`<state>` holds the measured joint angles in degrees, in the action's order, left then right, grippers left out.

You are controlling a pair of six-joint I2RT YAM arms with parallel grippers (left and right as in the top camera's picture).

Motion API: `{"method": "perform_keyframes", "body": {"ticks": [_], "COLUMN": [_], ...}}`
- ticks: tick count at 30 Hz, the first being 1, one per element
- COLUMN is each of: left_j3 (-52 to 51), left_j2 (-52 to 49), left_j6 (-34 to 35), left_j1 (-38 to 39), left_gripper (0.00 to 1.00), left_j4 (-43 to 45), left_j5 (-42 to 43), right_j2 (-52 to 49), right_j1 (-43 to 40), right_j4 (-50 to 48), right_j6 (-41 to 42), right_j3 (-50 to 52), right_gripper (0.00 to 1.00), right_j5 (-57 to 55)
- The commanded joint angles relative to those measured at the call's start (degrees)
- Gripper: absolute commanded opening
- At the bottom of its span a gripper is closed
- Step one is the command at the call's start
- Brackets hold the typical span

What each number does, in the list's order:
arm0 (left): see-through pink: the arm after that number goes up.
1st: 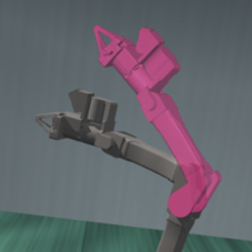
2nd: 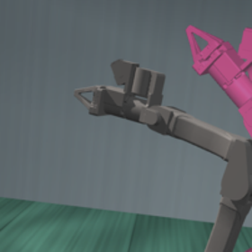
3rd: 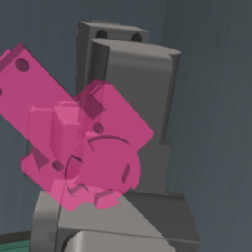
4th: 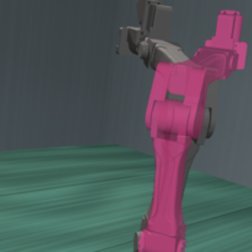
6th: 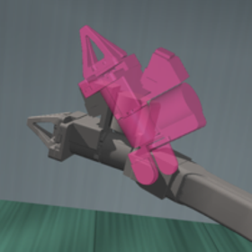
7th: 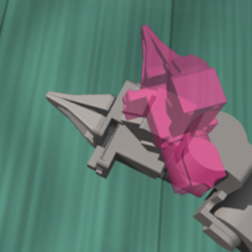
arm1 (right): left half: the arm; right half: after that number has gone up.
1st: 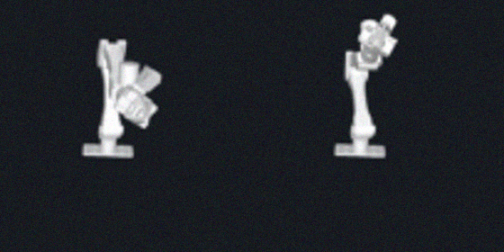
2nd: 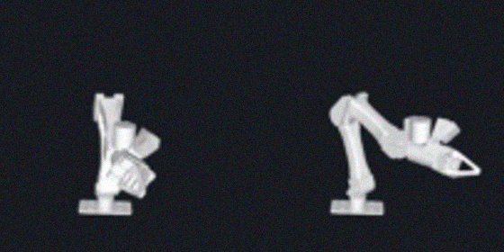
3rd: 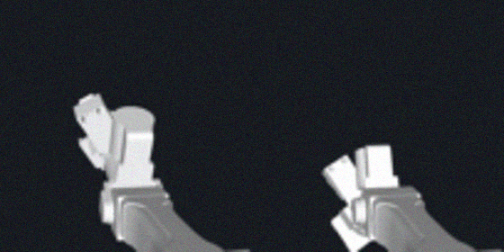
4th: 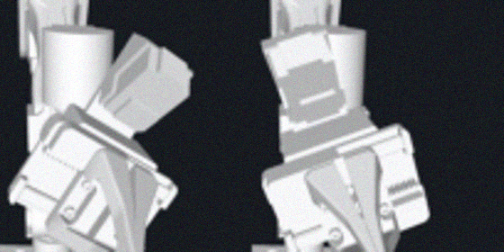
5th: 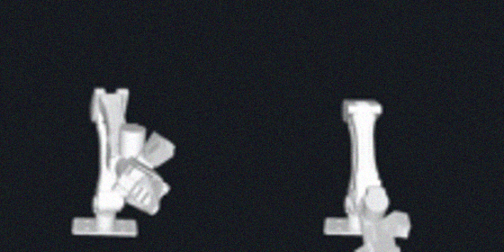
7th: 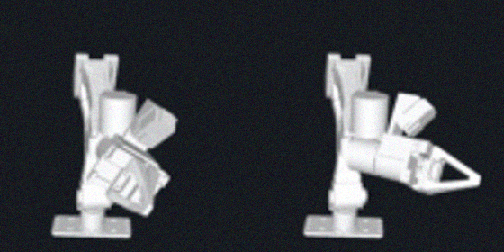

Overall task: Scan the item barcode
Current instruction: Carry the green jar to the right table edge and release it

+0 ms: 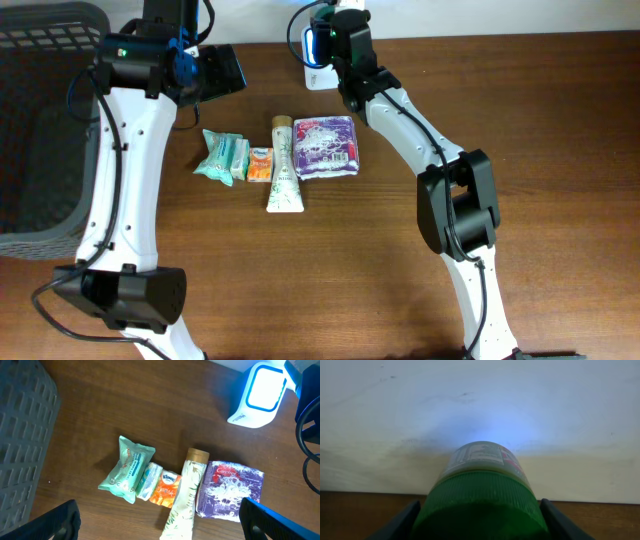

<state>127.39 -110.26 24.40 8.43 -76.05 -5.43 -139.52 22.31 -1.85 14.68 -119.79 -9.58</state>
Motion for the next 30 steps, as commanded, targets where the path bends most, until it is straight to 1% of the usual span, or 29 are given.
{"method": "perform_keyframes", "body": {"ticks": [1,5,7,9,10,11,13,16,19,21,25,28,30], "left_j3": [0.2,0.2,0.2,0.2,0.2,0.2,0.2,0.2,0.2,0.2,0.2,0.2,0.2], "left_j2": [0.0,0.0,0.0,0.0,0.0,0.0,0.0,0.0,0.0,0.0,0.0,0.0,0.0], "left_j6": [-0.9,-0.9,-0.9,-0.9,-0.9,-0.9,-0.9,-0.9,-0.9,-0.9,-0.9,-0.9,-0.9], "left_j1": [-0.4,-0.4,-0.4,-0.4,-0.4,-0.4,-0.4,-0.4,-0.4,-0.4,-0.4,-0.4,-0.4], "left_gripper": [0.99,0.99,0.99,0.99,0.99,0.99,0.99,0.99,0.99,0.99,0.99,0.99,0.99], "left_j4": [0.1,0.1,0.1,0.1,0.1,0.1,0.1,0.1,0.1,0.1,0.1,0.1,0.1], "left_j5": [-0.6,-0.6,-0.6,-0.6,-0.6,-0.6,-0.6,-0.6,-0.6,-0.6,-0.6,-0.6,-0.6], "right_j2": [1.1,2.1,4.7,7.9,9.9,12.0,15.1,18.3,18.5,17.9,16.8,15.8,14.3], "right_j1": [0.6,0.2,-0.8,-2.8,-4.5,-6.9,-11.4,-20.1,-28.9,-34.5,-45.1,-53.0,-56.4], "right_j4": [-1.0,-1.7,-1.5,1.1,4.0,8.0,15.2,28.0,39.3,44.9,49.0,48.9,49.2], "right_j6": [-0.9,-0.7,-0.7,-0.7,0.8,3.9,6.9,6.8,6.8,6.6,6.6,6.6,6.7], "right_j3": [-1.2,-1.2,-1.3,-1.3,-1.3,-1.3,-1.3,-1.3,-1.3,-1.3,-0.5,1.5,1.7], "right_gripper": [0.50,0.50,0.50,0.50,0.50,0.50,0.50,0.50,0.50,0.50,0.49,0.49,0.49], "right_j5": [-0.1,-0.7,-3.7,-4.6,-4.6,-4.6,-4.6,-4.6,-4.6,-4.6,-4.6,-4.4,-3.9]}}
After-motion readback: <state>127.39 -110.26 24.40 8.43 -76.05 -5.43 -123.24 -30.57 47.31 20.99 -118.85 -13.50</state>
